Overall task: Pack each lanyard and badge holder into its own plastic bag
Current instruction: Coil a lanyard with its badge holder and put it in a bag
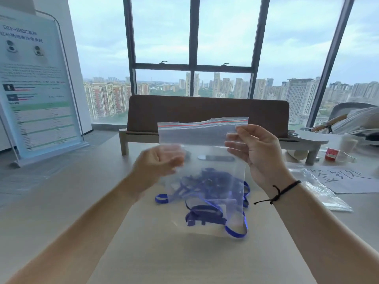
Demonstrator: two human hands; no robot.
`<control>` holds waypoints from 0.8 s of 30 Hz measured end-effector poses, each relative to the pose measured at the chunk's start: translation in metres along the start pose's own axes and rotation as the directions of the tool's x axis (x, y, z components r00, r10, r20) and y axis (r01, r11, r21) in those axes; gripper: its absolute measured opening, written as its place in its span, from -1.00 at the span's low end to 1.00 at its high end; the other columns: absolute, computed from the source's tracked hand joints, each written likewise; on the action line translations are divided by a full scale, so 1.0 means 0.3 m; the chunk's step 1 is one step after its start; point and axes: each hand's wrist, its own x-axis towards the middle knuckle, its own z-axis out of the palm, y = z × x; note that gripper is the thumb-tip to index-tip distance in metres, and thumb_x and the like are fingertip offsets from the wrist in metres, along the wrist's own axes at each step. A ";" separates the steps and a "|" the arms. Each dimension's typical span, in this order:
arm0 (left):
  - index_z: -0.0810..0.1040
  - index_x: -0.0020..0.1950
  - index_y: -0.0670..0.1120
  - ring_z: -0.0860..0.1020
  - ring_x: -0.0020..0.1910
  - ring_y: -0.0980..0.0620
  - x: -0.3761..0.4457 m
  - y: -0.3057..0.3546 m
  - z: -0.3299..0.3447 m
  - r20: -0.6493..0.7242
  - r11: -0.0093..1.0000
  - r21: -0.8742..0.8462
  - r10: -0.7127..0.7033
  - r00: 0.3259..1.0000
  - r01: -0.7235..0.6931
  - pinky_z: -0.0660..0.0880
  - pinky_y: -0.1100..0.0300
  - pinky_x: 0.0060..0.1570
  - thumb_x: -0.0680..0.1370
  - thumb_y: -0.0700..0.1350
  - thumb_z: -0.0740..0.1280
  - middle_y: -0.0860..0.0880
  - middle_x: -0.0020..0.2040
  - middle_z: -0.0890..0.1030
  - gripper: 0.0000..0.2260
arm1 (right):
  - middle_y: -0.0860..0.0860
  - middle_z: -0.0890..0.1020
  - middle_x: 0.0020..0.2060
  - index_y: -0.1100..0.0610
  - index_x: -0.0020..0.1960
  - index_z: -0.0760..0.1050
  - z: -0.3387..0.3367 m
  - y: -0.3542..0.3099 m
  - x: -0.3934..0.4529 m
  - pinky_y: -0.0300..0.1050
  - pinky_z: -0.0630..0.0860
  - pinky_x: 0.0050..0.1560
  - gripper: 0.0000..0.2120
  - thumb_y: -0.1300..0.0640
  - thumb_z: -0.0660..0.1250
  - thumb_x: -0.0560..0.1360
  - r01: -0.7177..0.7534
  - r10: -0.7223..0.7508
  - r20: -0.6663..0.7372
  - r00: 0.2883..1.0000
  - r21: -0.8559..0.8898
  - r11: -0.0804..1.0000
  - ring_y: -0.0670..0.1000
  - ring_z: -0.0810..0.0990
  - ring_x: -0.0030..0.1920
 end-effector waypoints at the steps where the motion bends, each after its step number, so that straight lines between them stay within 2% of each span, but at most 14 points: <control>1: 0.67 0.12 -0.06 0.69 0.04 -0.15 -0.015 -0.063 0.012 0.072 0.994 0.081 -0.077 0.994 0.071 0.60 -0.04 0.15 0.41 -0.06 0.53 -0.08 0.03 0.74 -0.70 | 0.16 0.72 -0.20 0.15 -0.06 0.57 -0.001 0.009 -0.002 -0.02 0.66 -0.12 -0.94 0.21 0.34 0.58 -0.014 0.014 -0.013 1.000 0.021 1.000 0.14 0.71 -0.25; 3: 0.71 0.03 -0.15 0.70 -0.10 -0.09 -0.044 -0.165 0.035 0.121 0.972 0.154 -0.196 0.973 0.177 0.59 -0.06 0.13 0.51 -0.15 0.47 -0.16 -0.07 0.74 -0.86 | 0.20 0.72 -0.18 0.15 -0.05 0.56 -0.012 0.028 0.000 -0.04 0.67 -0.15 -0.96 0.22 0.35 0.58 -0.043 0.047 -0.051 0.998 0.069 0.997 0.17 0.70 -0.25; 5: 0.70 -0.02 -0.18 0.70 -0.18 -0.07 -0.058 -0.224 0.048 0.070 0.967 0.115 -0.235 0.970 0.226 0.64 -0.01 0.02 0.56 -0.16 0.40 -0.20 -0.10 0.73 -0.89 | 0.21 0.72 -0.17 0.14 -0.03 0.54 -0.031 0.046 0.005 -0.07 0.67 -0.21 -0.97 0.22 0.33 0.59 -0.060 0.068 -0.086 0.994 0.092 0.994 0.18 0.70 -0.25; 7: 0.68 -0.01 -0.19 0.70 -0.24 -0.08 -0.064 -0.224 0.055 -0.033 0.974 -0.012 -0.227 0.973 0.227 0.66 0.08 -0.12 0.55 -0.11 0.38 -0.22 -0.13 0.72 -0.84 | 0.20 0.73 -0.15 0.14 -0.01 0.52 -0.055 0.062 0.014 -0.05 0.66 -0.21 -0.97 0.21 0.31 0.60 -0.073 0.082 -0.104 0.991 0.094 0.993 0.17 0.70 -0.24; 9: 0.65 0.03 -0.16 0.70 -0.27 -0.07 -0.060 -0.221 0.053 -0.117 0.969 -0.158 -0.212 0.970 0.192 0.66 0.08 -0.16 0.55 -0.03 0.36 -0.22 -0.14 0.70 -0.79 | 0.21 0.73 -0.10 0.16 0.03 0.51 -0.074 0.072 0.026 0.01 0.67 -0.13 -0.96 0.20 0.29 0.61 -0.083 0.097 -0.116 0.988 0.116 0.990 0.18 0.71 -0.21; 10: 0.64 0.09 -0.09 0.71 -0.21 -0.06 -0.061 -0.225 0.048 -0.088 0.963 -0.184 -0.215 0.973 0.197 0.66 0.05 -0.10 0.57 0.03 0.35 -0.19 -0.09 0.72 -0.78 | 0.21 0.72 -0.08 0.16 0.05 0.51 -0.081 0.077 0.033 0.03 0.68 -0.11 -0.95 0.21 0.29 0.61 -0.090 0.107 -0.126 0.986 0.134 0.987 0.18 0.71 -0.21; 12: 0.57 0.21 0.09 0.71 0.00 -0.04 -0.077 -0.259 0.051 0.108 0.959 -0.090 -0.261 0.959 0.270 0.62 0.02 0.07 0.54 0.10 0.40 -0.05 0.04 0.73 -0.72 | 0.22 0.72 -0.06 0.15 0.06 0.49 -0.089 0.093 0.044 0.04 0.69 -0.12 -0.96 0.21 0.27 0.62 -0.114 0.138 -0.152 0.979 0.161 0.980 0.18 0.71 -0.25; 13: 0.56 0.24 0.11 0.70 0.05 -0.04 -0.091 -0.294 0.062 0.197 0.950 -0.023 -0.300 0.934 0.310 0.60 0.00 0.12 0.50 0.06 0.44 -0.02 0.08 0.73 -0.68 | 0.23 0.72 -0.05 0.14 0.05 0.48 -0.090 0.105 0.047 0.04 0.69 -0.13 -0.97 0.21 0.27 0.63 -0.128 0.155 -0.163 0.974 0.164 0.978 0.17 0.71 -0.27; 14: 0.59 0.23 0.08 0.70 0.04 -0.05 -0.102 -0.332 0.075 0.230 0.943 0.022 -0.328 0.916 0.332 0.60 -0.02 0.13 0.50 -0.03 0.47 -0.04 0.07 0.73 -0.69 | 0.24 0.71 -0.04 0.13 0.05 0.47 -0.090 0.119 0.048 0.05 0.69 -0.14 -0.97 0.20 0.25 0.63 -0.140 0.167 -0.171 0.971 0.161 0.977 0.16 0.70 -0.28; 15: 0.65 0.15 0.00 0.70 -0.04 -0.06 -0.111 -0.365 0.087 0.200 0.939 0.042 -0.343 0.918 0.342 0.61 -0.01 0.06 0.51 -0.13 0.48 -0.08 0.02 0.73 -0.78 | 0.24 0.71 -0.03 0.13 0.06 0.46 -0.090 0.132 0.050 0.05 0.69 -0.15 -0.96 0.20 0.24 0.64 -0.147 0.175 -0.176 0.969 0.160 0.976 0.16 0.70 -0.28; 17: 0.70 -0.03 -0.11 0.66 -0.26 0.01 -0.123 -0.408 0.108 0.087 0.935 -0.012 -0.353 0.932 0.355 0.58 0.15 -0.27 0.55 -0.23 0.42 -0.11 -0.14 0.73 -0.93 | 0.25 0.70 -0.04 0.13 0.09 0.44 -0.096 0.147 0.053 0.04 0.68 -0.17 -0.94 0.19 0.20 0.66 -0.146 0.175 -0.190 0.966 0.157 0.977 0.17 0.70 -0.27; 19: 0.67 -0.08 -0.19 0.57 -0.45 0.08 -0.124 -0.403 0.109 -0.029 0.936 -0.047 -0.351 0.936 0.349 0.41 0.27 -0.50 0.59 -0.22 0.37 -0.10 -0.27 0.68 -0.90 | 0.22 0.71 -0.07 0.14 0.11 0.44 -0.103 0.146 0.060 0.02 0.68 -0.19 -0.93 0.20 0.20 0.66 -0.140 0.168 -0.217 0.962 0.139 0.980 0.16 0.71 -0.27; 21: 0.64 -0.09 -0.26 0.43 -0.58 0.09 -0.123 -0.399 0.090 -0.097 0.946 -0.039 -0.323 0.941 0.321 0.24 0.30 -0.59 0.60 -0.21 0.35 -0.08 -0.41 0.61 -0.85 | 0.18 0.73 -0.09 0.14 0.11 0.46 -0.105 0.143 0.070 0.00 0.67 -0.21 -0.93 0.20 0.22 0.65 -0.139 0.159 -0.241 0.957 0.098 0.985 0.16 0.71 -0.26; 24: 0.65 -0.11 -0.25 0.25 -0.64 0.10 -0.126 -0.394 0.046 -0.167 0.955 -0.012 -0.295 0.941 0.297 0.16 0.33 -0.61 0.59 -0.24 0.36 -0.05 -0.46 0.60 -0.87 | 0.16 0.73 -0.07 0.11 0.05 0.48 -0.085 0.160 0.088 0.01 0.66 -0.20 -0.94 0.18 0.24 0.65 -0.154 0.157 -0.226 0.962 0.027 0.988 0.18 0.72 -0.24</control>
